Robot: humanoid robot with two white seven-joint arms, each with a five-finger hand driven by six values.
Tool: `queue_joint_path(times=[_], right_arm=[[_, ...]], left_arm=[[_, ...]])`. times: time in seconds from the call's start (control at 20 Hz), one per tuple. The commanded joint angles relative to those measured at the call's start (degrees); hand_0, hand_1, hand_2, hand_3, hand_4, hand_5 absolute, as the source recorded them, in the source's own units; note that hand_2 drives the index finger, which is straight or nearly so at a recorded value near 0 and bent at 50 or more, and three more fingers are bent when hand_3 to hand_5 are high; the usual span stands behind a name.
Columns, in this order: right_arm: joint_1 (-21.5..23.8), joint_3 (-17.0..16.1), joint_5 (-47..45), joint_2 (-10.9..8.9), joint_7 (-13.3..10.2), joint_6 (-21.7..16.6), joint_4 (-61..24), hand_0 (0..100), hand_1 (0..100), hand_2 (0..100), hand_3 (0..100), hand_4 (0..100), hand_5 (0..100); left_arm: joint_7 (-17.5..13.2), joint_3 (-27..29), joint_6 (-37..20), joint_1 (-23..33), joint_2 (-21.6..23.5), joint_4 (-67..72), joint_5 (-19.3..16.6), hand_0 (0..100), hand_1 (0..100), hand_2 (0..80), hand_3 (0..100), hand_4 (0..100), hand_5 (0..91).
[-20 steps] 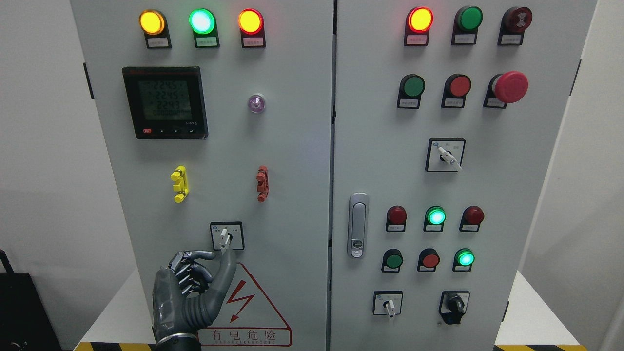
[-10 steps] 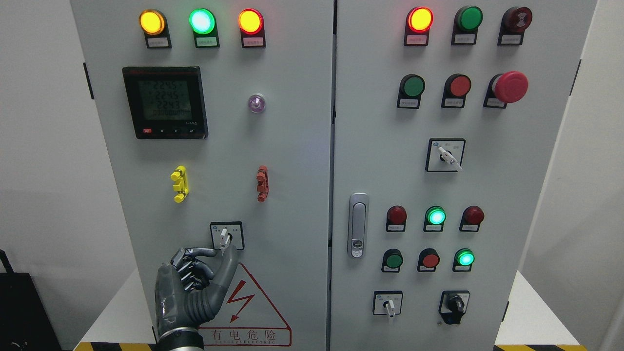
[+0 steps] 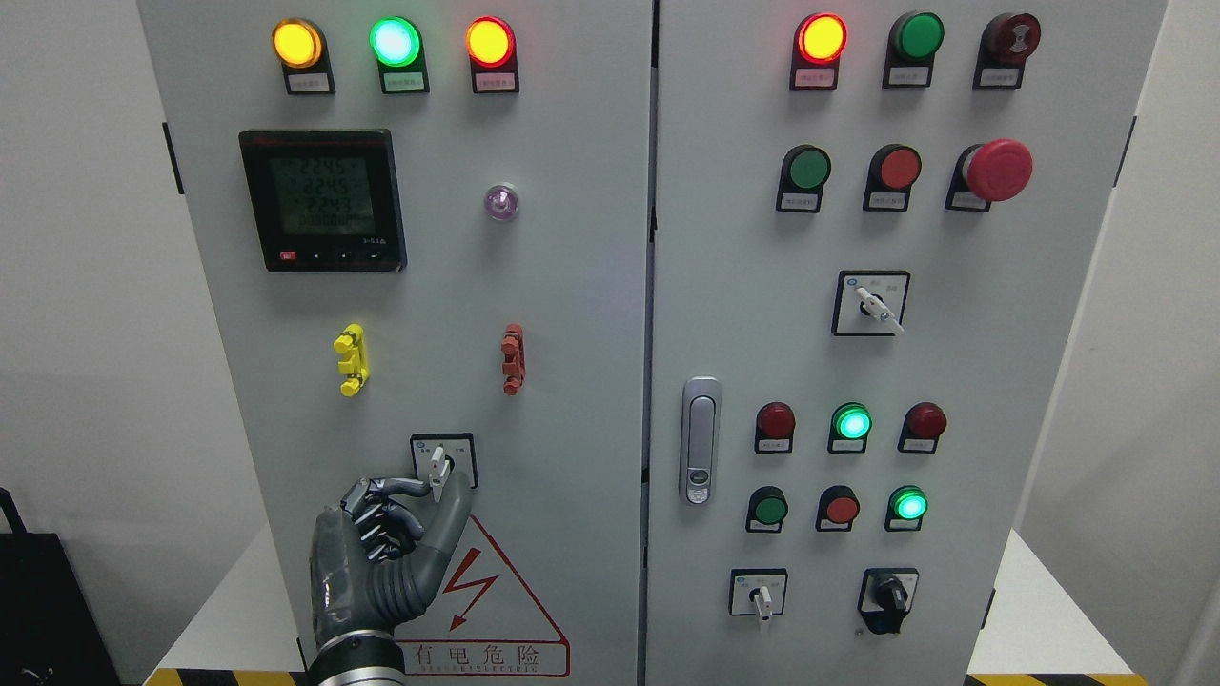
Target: Turn on light switch 1
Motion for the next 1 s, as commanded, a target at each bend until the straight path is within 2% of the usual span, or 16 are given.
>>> queue_joint_path(times=[0.0, 0.95], right_arm=[[0.0, 0.0, 0.0, 0.0, -0.1, 0.0, 0.0, 5, 0, 0, 0, 0, 0], [0.0, 0.0, 0.0, 0.0, -0.1, 0.0, 0.0, 5, 0, 0, 0, 0, 0]], left_arm=[[0.0, -0.1, 0.4, -0.4, -0.1, 0.3, 0.0, 5, 60, 55.6, 91, 90, 85.3], [-0.1, 0.0, 1.7, -1.3, -0.2, 0.3, 0.1, 8, 57, 56.9, 92, 91, 85.8]])
